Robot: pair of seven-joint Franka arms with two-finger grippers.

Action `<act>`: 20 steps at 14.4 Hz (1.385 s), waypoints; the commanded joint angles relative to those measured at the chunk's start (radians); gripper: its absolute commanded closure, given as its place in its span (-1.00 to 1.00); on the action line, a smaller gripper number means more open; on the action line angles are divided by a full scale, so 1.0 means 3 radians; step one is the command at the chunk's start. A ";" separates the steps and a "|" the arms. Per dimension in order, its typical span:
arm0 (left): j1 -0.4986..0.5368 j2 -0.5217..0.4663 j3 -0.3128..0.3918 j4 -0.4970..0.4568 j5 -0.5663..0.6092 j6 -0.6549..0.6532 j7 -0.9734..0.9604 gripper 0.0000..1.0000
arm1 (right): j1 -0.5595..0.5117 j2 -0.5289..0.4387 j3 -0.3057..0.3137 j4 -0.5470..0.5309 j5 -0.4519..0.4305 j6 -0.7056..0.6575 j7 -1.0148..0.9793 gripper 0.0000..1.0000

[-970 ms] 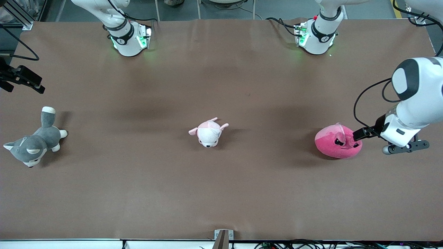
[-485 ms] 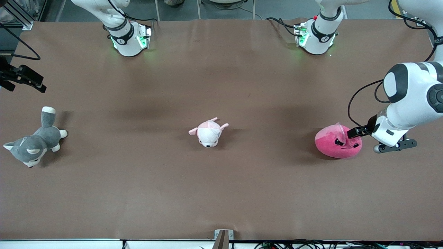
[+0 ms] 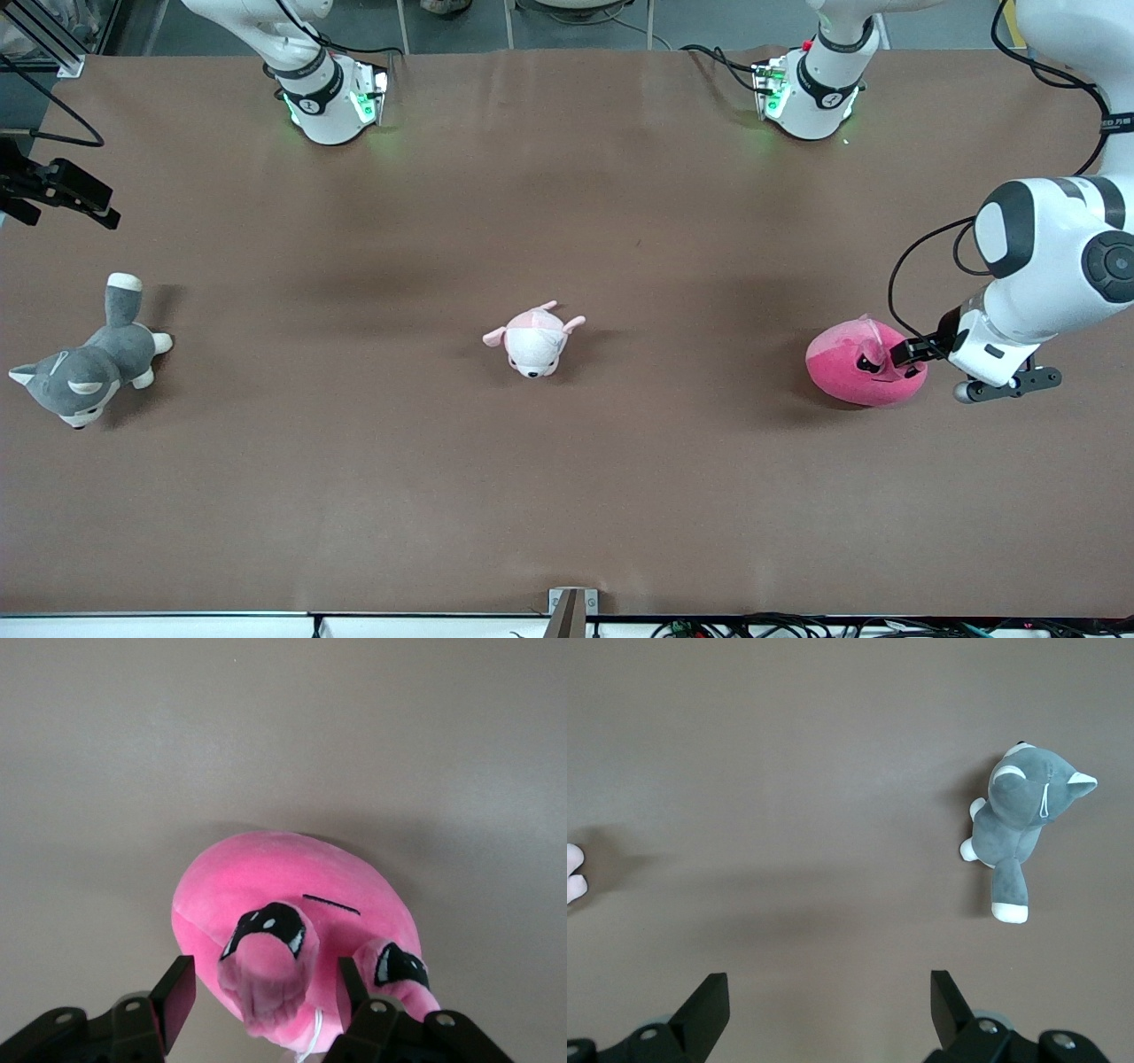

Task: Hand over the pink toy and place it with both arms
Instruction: 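Reach the left gripper to the large pink plush and grasp it, then lift the pink plush with the left gripper while the right gripper approaches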

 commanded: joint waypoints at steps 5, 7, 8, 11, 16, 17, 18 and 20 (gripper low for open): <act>-0.0001 0.0041 -0.0013 0.0009 -0.0042 0.0045 -0.0063 0.69 | -0.0009 -0.0071 0.0018 -0.0031 -0.0062 -0.0022 0.0003 -1.00; -0.0006 0.0005 -0.0023 0.0014 -0.0042 0.0030 -0.0104 0.91 | -0.0009 -0.0071 0.0018 -0.0031 -0.0062 -0.0017 -0.0002 -1.00; -0.0021 -0.0036 -0.0028 0.0024 -0.0042 0.0004 -0.0125 0.96 | -0.0004 -0.0076 0.0023 -0.0031 -0.0062 -0.0022 -0.0002 -1.00; -0.0011 -0.0169 -0.0176 0.0049 -0.0047 -0.0006 -0.0120 0.99 | -0.0004 -0.0087 0.0018 -0.0031 -0.0062 -0.0033 -0.0002 -1.00; -0.0037 -0.0246 -0.0386 0.0549 -0.0470 -0.0761 -0.0221 0.99 | -0.0004 -0.0117 0.0023 -0.0041 -0.0062 -0.0043 -0.0002 -1.00; -0.0077 -0.0246 -0.0452 0.0687 -0.0507 -0.0900 -0.0364 0.99 | -0.0009 -0.0117 0.0023 -0.0051 -0.0062 -0.0043 -0.0002 -1.00; -0.0098 -0.0241 -0.0574 0.0795 -0.0507 -0.0997 -0.0517 0.99 | -0.0004 -0.0112 0.0018 -0.0061 -0.0062 -0.0043 -0.0007 -1.00; -0.0144 -0.0215 -0.0794 0.1050 -0.0487 -0.1156 -0.0758 0.99 | 0.0016 -0.0097 0.0023 -0.0071 -0.0057 -0.0068 -0.0002 -1.00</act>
